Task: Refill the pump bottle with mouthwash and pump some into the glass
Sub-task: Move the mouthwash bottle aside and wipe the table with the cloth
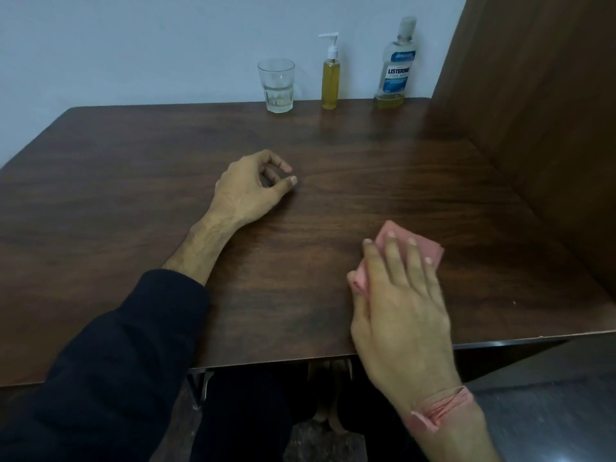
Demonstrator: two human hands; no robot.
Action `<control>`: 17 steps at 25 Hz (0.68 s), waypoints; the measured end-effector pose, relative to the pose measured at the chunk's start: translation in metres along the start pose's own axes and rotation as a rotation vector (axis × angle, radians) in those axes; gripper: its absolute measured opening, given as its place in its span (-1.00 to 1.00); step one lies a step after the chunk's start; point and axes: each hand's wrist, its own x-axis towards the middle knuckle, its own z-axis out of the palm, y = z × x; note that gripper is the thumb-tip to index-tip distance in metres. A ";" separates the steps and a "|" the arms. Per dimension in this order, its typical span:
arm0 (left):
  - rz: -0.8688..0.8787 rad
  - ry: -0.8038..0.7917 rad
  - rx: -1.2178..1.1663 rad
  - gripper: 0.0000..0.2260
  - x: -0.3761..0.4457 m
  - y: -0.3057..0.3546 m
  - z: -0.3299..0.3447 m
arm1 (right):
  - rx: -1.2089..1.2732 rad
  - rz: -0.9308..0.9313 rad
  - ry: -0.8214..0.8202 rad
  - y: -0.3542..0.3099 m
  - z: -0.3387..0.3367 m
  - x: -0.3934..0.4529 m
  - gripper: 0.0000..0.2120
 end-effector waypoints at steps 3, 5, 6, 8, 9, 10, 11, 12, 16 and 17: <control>0.008 0.002 0.009 -0.84 0.001 -0.002 0.001 | 0.025 -0.154 0.005 -0.037 0.014 -0.012 -0.38; 0.009 -0.006 -0.001 -0.84 0.003 -0.004 0.001 | 0.051 -0.212 0.039 -0.039 0.016 -0.015 -0.38; 0.011 -0.010 -0.012 -0.84 0.003 -0.005 0.001 | 0.072 -0.215 0.058 -0.031 0.014 -0.013 -0.41; 0.018 -0.012 -0.013 -0.84 0.003 -0.005 0.002 | 0.061 -0.159 0.085 -0.004 0.007 -0.004 -0.48; 0.020 -0.009 -0.004 -0.84 0.003 -0.005 0.002 | 0.036 -0.109 0.079 0.013 0.001 0.002 -0.49; 0.021 -0.003 0.006 -0.84 0.003 -0.005 0.003 | 0.013 -0.056 0.056 0.029 -0.004 0.008 -0.48; 0.020 0.006 0.015 -0.83 0.003 -0.004 0.003 | -0.005 -0.005 0.024 0.041 -0.009 0.013 -0.45; 0.018 0.015 0.027 -0.82 0.003 -0.004 0.004 | -0.021 0.039 -0.010 0.047 -0.013 0.017 -0.42; 0.021 0.013 0.072 -0.82 0.004 -0.003 0.005 | -0.079 0.046 -0.067 0.017 -0.011 0.013 -0.35; 0.019 0.011 0.073 -0.83 0.005 -0.003 0.005 | -0.070 -0.011 -0.070 0.000 -0.006 0.006 -0.34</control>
